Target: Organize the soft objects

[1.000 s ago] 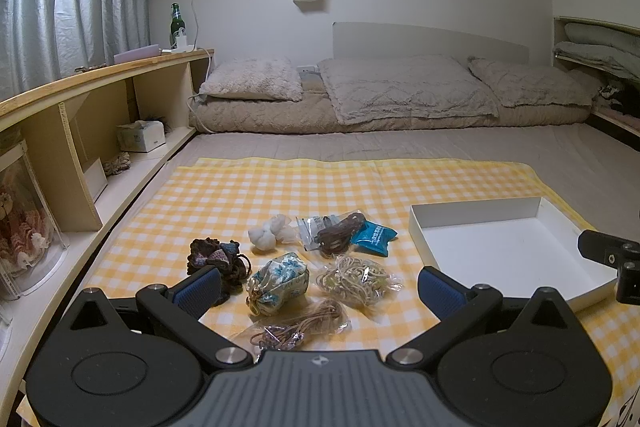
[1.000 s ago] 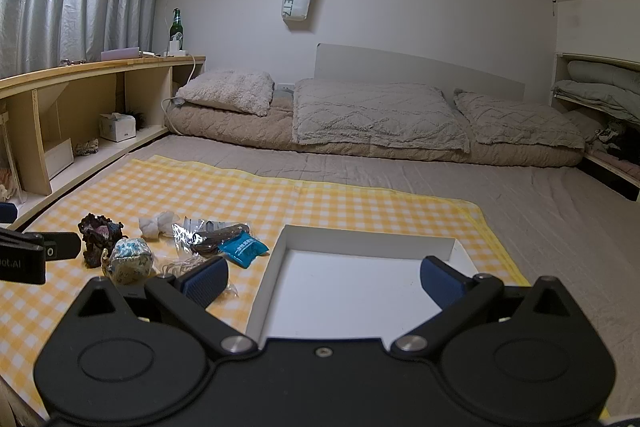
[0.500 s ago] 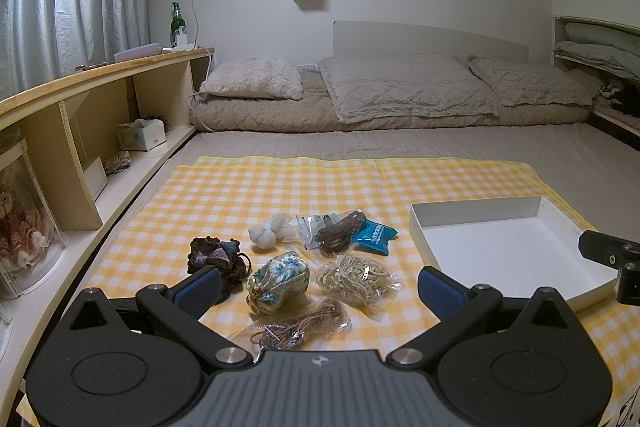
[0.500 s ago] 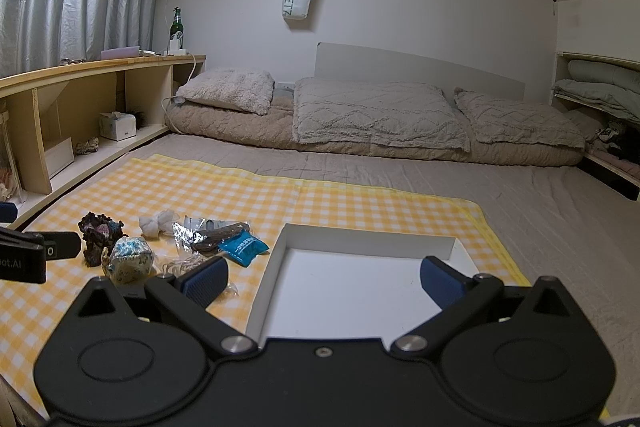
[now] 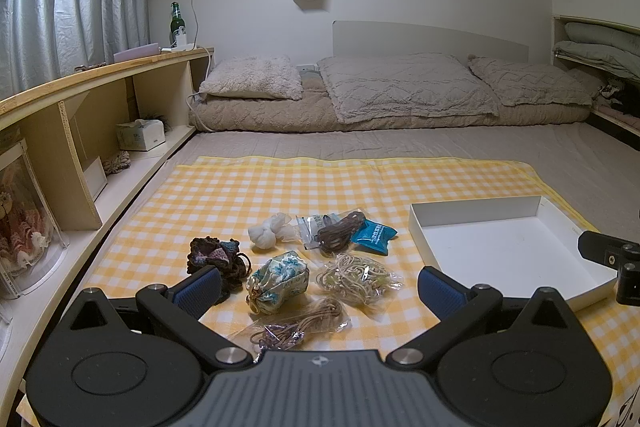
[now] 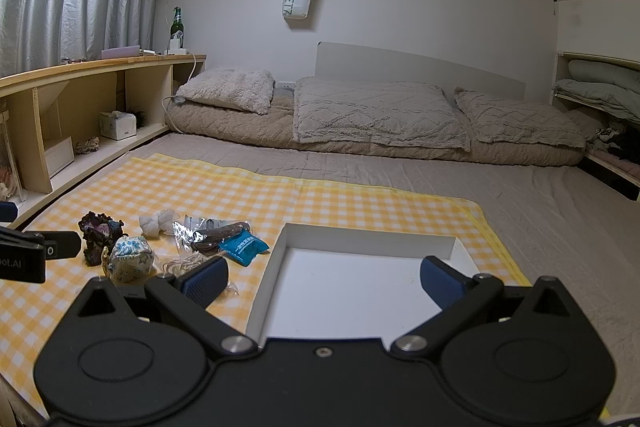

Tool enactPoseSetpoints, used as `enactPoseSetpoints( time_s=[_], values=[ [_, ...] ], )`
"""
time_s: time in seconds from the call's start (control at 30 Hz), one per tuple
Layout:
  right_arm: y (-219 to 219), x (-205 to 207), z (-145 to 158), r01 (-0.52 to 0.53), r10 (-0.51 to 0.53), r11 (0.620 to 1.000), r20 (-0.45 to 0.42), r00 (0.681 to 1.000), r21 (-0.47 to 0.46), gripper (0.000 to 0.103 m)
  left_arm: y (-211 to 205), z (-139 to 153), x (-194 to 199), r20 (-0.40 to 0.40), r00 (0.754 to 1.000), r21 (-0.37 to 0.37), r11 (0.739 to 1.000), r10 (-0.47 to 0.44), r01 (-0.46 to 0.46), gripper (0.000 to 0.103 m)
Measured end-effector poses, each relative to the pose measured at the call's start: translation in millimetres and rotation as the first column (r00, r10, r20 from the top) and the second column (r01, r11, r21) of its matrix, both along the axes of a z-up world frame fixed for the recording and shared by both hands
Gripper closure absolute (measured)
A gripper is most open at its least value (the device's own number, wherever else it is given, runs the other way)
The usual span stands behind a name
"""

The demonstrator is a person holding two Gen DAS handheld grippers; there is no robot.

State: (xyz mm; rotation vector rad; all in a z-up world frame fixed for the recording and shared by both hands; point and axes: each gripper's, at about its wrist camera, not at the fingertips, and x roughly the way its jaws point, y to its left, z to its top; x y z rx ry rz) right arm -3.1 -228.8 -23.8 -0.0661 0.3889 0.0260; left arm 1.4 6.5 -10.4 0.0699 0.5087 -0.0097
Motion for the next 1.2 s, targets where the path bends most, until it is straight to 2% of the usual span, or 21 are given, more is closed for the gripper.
enactPoseSetpoints(
  time_s=[0.3, 0.47, 0.6, 0.97, 1.07, 1.2],
  values=[
    [-1, 0, 2, 0.0, 0.0, 1.0, 0.0, 1.0, 0.0, 0.0, 5, -4, -3, 0.014, 1.0, -0.003, 1.0, 0.005, -0.005, 0.0],
    [-1, 1, 0, 0.006, -0.006, 1.0, 0.002, 1.0, 0.016, 0.0, 7, 3, -1, 0.025, 1.0, -0.005, 1.0, 0.012, -0.012, 0.0],
    [4, 2, -8, 0.003, -0.003, 1.0, 0.001, 1.0, 0.023, 0.0, 9, 14, 2, 0.049, 0.999, 0.026, 0.999, 0.025, -0.026, 0.0],
    [1, 14, 20, -0.045, 0.045, 0.999, 0.033, 0.998, 0.009, 0.0, 26, 49, 25, 0.158, 0.985, 0.029, 0.997, 0.065, -0.071, 0.0],
    [-3, 22, 28, -0.045, 0.045, 0.999, 0.036, 0.998, 0.014, 0.0, 28, 57, 41, 0.145, 0.987, 0.038, 0.996, 0.075, -0.081, 0.0],
    [-4, 37, 40, -0.079, 0.08, 0.997, 0.047, 0.996, -0.004, 0.0, 27, 61, 62, 0.133, 0.99, 0.082, 0.995, 0.044, -0.056, 0.0]
  ],
)
